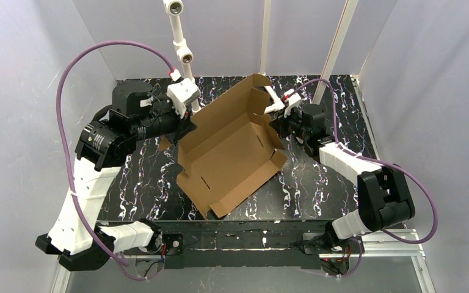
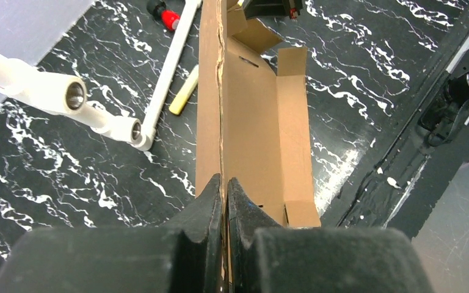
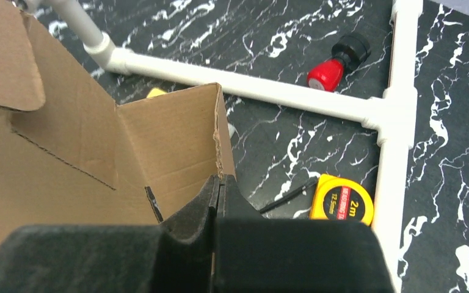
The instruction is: Fold the paper box
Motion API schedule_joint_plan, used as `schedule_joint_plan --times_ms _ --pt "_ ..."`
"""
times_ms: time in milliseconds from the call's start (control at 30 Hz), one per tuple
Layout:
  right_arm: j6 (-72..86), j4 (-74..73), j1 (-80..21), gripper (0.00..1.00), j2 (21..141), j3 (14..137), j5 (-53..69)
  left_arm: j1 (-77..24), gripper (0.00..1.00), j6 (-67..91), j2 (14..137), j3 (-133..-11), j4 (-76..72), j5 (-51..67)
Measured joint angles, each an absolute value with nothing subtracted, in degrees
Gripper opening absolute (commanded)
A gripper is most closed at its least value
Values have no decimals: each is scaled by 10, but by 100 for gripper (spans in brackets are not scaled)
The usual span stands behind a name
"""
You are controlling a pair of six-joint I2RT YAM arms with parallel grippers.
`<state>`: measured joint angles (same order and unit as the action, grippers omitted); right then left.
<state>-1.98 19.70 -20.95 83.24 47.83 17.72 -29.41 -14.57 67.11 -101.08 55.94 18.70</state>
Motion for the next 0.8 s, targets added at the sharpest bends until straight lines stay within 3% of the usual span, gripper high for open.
schedule_joint_plan --times_ms 433,633,800 --pt "70 308 -218 1 941 602 174 -335 0 -256 709 -1147 588 58" --pt "77 322 -223 1 952 617 160 -367 0 -316 698 -1132 579 3" --pt "71 345 -223 1 949 559 151 -378 0 -320 686 -1072 566 6"
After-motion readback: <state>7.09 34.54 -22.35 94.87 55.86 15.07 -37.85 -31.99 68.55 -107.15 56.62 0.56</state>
